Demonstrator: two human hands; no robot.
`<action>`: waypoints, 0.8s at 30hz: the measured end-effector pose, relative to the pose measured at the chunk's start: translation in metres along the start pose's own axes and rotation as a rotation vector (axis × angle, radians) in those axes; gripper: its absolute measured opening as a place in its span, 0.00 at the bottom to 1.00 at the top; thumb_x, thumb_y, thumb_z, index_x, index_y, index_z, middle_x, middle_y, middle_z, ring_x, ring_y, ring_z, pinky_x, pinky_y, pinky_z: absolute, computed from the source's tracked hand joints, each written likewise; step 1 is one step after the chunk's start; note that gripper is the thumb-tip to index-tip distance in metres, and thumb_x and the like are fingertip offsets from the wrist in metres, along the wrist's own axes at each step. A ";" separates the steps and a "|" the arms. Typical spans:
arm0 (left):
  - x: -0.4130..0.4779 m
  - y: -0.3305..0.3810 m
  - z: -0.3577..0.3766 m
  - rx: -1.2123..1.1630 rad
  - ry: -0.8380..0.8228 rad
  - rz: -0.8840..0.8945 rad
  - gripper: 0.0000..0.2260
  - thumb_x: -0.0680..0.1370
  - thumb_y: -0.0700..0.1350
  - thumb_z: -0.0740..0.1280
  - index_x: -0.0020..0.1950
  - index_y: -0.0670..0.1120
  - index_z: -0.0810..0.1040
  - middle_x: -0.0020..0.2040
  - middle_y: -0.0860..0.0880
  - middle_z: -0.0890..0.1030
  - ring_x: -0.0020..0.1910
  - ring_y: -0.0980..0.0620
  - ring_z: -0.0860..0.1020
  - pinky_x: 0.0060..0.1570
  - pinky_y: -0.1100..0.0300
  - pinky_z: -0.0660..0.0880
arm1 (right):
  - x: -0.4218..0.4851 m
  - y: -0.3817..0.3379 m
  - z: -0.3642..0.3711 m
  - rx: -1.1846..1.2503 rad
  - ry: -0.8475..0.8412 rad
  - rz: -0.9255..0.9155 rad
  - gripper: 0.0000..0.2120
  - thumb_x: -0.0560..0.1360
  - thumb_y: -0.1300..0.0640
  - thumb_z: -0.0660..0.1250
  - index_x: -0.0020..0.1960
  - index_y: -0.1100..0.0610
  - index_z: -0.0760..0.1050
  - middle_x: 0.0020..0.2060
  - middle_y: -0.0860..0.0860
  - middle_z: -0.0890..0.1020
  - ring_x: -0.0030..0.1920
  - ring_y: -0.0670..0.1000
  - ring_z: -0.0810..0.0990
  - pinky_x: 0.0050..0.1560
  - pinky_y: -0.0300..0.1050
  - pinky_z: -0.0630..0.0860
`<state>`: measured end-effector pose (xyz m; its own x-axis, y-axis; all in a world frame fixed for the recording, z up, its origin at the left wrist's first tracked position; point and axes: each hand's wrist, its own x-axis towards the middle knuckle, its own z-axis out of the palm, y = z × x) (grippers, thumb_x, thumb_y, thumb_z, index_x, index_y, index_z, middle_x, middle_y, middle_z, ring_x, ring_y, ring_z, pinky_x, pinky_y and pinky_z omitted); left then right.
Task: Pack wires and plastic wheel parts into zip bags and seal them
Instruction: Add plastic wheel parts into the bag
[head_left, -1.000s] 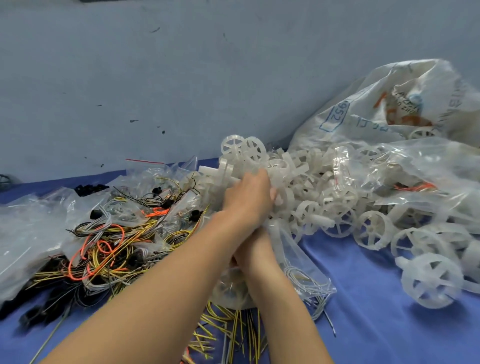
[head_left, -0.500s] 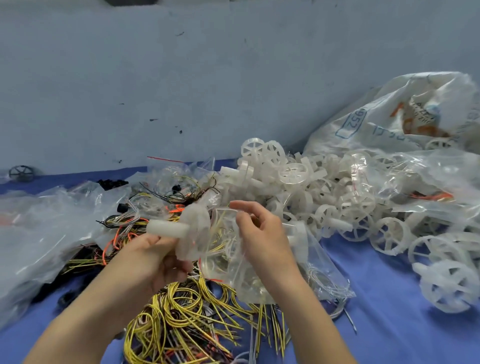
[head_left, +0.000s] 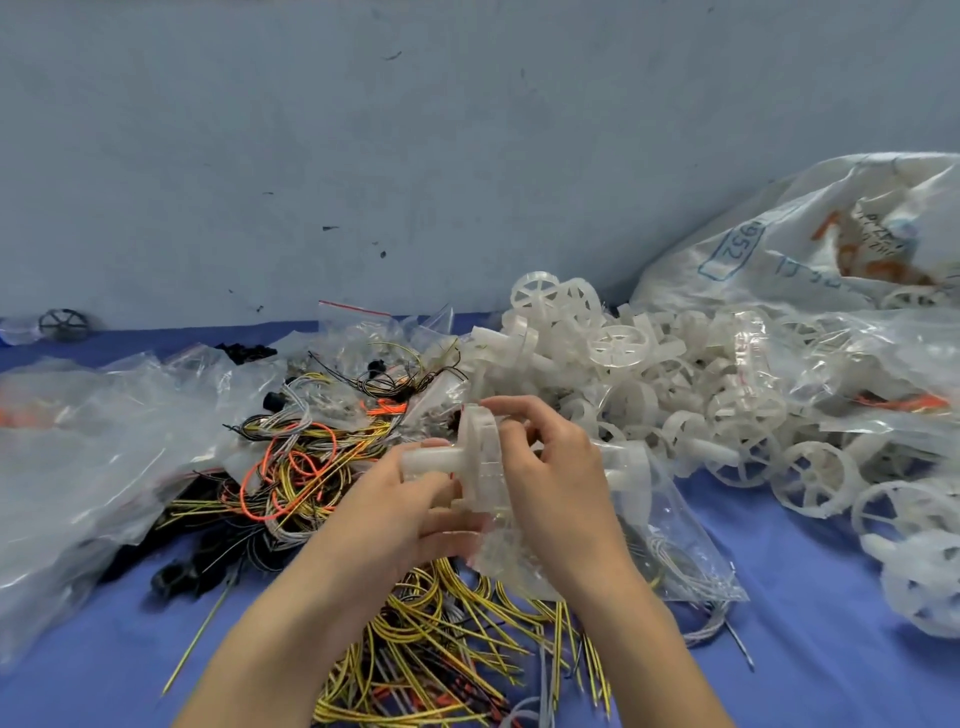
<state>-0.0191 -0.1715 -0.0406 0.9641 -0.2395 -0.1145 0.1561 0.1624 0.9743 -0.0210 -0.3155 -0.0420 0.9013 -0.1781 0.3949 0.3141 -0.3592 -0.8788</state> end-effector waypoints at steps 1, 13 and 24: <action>0.000 0.002 0.000 -0.085 -0.062 -0.024 0.16 0.77 0.39 0.67 0.64 0.45 0.71 0.51 0.36 0.84 0.47 0.39 0.84 0.39 0.55 0.80 | 0.000 -0.001 -0.001 0.003 -0.006 -0.008 0.12 0.80 0.53 0.59 0.52 0.40 0.80 0.39 0.43 0.83 0.40 0.44 0.81 0.39 0.48 0.79; -0.013 0.000 -0.011 0.442 -0.179 -0.001 0.14 0.74 0.53 0.69 0.56 0.46 0.78 0.45 0.40 0.85 0.44 0.44 0.85 0.40 0.61 0.80 | -0.004 -0.005 -0.013 0.015 0.021 -0.056 0.08 0.79 0.52 0.62 0.55 0.41 0.75 0.40 0.41 0.79 0.33 0.44 0.76 0.35 0.44 0.74; -0.010 0.012 0.013 0.906 -0.177 0.069 0.14 0.84 0.49 0.54 0.47 0.43 0.73 0.21 0.53 0.76 0.15 0.58 0.69 0.19 0.68 0.64 | -0.019 -0.026 -0.012 -0.493 0.040 -0.325 0.07 0.77 0.49 0.59 0.52 0.45 0.74 0.32 0.40 0.68 0.35 0.45 0.70 0.34 0.44 0.64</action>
<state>-0.0294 -0.1799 -0.0252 0.9064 -0.4121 -0.0925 -0.1998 -0.6113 0.7657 -0.0495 -0.3133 -0.0231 0.7674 -0.0184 0.6409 0.3877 -0.7828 -0.4868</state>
